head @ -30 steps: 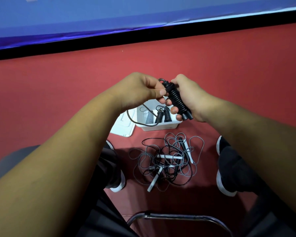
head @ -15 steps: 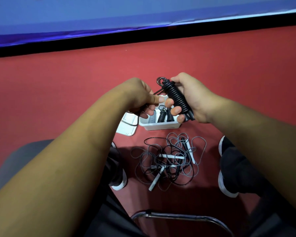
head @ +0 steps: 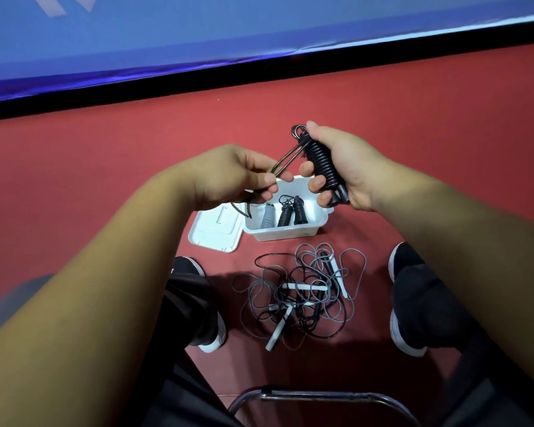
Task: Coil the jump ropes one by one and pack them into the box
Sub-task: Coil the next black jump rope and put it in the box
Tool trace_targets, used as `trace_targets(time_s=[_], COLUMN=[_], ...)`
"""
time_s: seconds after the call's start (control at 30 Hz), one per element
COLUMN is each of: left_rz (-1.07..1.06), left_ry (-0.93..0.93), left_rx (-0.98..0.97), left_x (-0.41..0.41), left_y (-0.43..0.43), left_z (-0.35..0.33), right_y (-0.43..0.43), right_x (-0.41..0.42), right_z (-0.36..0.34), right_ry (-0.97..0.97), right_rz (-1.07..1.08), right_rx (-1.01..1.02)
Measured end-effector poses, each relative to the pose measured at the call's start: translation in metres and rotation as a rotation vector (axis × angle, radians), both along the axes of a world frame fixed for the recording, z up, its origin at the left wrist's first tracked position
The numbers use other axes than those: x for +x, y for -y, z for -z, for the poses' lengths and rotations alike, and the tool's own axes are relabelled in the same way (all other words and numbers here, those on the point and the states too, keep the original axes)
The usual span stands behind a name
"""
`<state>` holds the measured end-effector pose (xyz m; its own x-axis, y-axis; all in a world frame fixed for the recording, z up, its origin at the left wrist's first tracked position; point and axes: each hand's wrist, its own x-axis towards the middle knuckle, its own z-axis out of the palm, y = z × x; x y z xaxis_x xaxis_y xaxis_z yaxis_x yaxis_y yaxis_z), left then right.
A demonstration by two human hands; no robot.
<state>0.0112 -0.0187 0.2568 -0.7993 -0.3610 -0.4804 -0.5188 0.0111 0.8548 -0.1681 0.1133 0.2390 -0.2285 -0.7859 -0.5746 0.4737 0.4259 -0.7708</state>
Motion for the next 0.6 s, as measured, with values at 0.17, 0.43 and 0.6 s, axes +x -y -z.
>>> trace_targets(time_s=[0.17,0.43,0.6], left_rz=[0.054,0.102,0.084], left_ry=[0.178,0.264,0.117], left_rx=[-0.279,-0.380,-0.458], left_x=[0.001,-0.005,-0.002], left_y=[-0.001,-0.009,-0.008], left_z=[0.003,0.010,0.008], right_y=[-0.002,-0.008,-0.017], right_x=[0.006,0.011,0.010], right_z=[0.003,-0.001,-0.003], right_ry=[0.042,0.184,0.316], right_rz=[-0.127,-0.413,-0.563], right_rx=[0.013,0.053,0.050])
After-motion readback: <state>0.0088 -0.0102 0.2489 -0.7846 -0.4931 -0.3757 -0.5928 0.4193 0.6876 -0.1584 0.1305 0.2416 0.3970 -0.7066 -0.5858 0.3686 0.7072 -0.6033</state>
